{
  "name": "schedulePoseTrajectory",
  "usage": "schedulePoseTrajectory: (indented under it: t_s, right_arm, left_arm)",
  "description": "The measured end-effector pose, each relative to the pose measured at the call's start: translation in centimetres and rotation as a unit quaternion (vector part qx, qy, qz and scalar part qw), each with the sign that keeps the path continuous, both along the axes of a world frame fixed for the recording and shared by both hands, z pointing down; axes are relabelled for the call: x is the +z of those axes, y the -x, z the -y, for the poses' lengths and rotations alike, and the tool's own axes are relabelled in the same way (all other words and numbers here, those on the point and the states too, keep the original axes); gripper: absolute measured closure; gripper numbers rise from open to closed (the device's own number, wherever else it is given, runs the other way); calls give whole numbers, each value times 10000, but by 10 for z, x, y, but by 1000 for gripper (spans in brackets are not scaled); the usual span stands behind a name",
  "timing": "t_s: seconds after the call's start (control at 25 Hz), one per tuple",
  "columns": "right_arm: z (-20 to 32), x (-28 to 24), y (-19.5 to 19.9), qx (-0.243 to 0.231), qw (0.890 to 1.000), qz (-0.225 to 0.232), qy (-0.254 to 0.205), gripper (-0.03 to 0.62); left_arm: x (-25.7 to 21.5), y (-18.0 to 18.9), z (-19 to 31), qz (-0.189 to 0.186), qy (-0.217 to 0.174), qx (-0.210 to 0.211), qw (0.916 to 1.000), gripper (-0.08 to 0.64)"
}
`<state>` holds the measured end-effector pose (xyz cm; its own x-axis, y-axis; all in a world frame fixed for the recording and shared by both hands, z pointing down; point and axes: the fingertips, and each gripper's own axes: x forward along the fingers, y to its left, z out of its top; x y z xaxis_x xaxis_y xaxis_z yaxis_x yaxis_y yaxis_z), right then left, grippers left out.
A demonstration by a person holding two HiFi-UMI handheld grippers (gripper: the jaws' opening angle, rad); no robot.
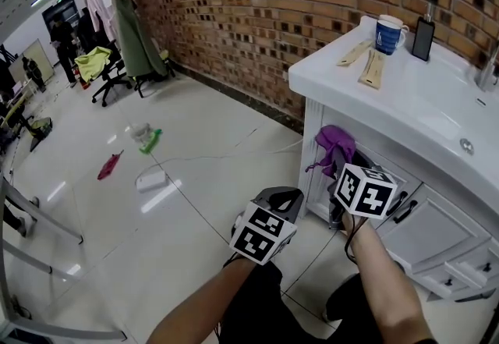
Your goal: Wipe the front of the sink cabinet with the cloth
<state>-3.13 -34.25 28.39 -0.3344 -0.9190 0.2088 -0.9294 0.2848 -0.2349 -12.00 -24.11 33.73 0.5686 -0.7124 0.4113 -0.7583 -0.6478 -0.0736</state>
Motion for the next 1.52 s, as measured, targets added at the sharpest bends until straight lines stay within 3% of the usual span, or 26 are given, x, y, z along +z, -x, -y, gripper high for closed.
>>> schedulePoseTrajectory:
  t_s: [0.4,0.72,1.08,1.52]
  right_arm:
    - [9,-3,20,-224,9985,-253,-438,476]
    - [13,37,28,-356,9957,-413,-753,476]
    - [14,120,25,-399,9985,-319,-192,476]
    - [16,237,20,-398,9954,-523,693,476]
  left_arm:
    - [15,8,11,-20,112,-109,9999,555]
    - [40,10,22,75,344,-127,9993,555]
    - [79,12,34,155,718,-181,9971,555]
    - [122,5,50,124,1007,-137,9947,555]
